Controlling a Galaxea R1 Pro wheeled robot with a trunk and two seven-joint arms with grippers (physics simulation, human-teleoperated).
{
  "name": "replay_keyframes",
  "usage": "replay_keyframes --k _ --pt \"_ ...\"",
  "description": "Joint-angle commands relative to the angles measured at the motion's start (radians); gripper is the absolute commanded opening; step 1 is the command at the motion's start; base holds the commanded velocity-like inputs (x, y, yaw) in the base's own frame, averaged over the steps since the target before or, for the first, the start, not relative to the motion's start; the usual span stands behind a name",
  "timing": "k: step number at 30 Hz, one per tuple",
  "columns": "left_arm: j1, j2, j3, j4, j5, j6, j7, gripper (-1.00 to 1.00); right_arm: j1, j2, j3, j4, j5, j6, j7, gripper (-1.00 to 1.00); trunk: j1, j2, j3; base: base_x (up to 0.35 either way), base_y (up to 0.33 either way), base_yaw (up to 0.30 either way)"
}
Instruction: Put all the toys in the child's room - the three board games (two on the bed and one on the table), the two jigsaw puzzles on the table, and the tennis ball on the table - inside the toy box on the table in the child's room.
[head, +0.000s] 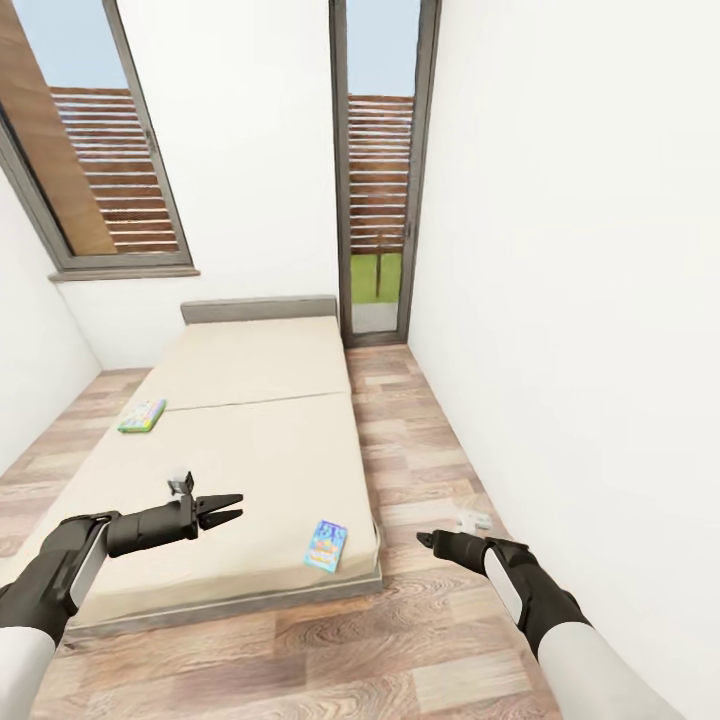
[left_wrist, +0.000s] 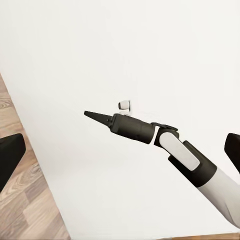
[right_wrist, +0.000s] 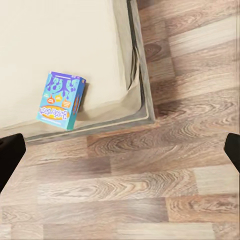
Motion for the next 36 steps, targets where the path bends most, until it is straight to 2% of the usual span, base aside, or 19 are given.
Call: replay_keyframes --k 1,13,19,36 --pt "0.000 0.001 0.000 0.000 0.002 0.010 -0.002 1.00 -0.001 0.001 -0.005 -0.001 -0.004 0.007 0.003 1.00 0.001 -0.002 -0.001 0.000 0.031 -0.220" --pt "0.000 0.000 0.000 -0.001 0.002 0.010 -0.002 1.00 -0.001 0.001 -0.005 -0.002 -0.004 0.007 0.003 1.00 0.001 -0.002 0.012 0.000 -0.006 -0.188" --pt "0.000 0.000 0.000 0.000 0.002 0.010 -0.002 1.00 -0.001 0.004 -0.004 -0.002 -0.004 0.006 0.003 1.00 0.001 -0.002 0.012 0.000 -0.120 -0.026" --pt "0.000 0.001 0.000 0.000 0.001 0.010 -0.002 1.00 -0.001 0.005 -0.004 -0.002 -0.004 -0.002 0.003 1.00 0.001 -0.002 0.013 0.000 -0.006 -0.001"
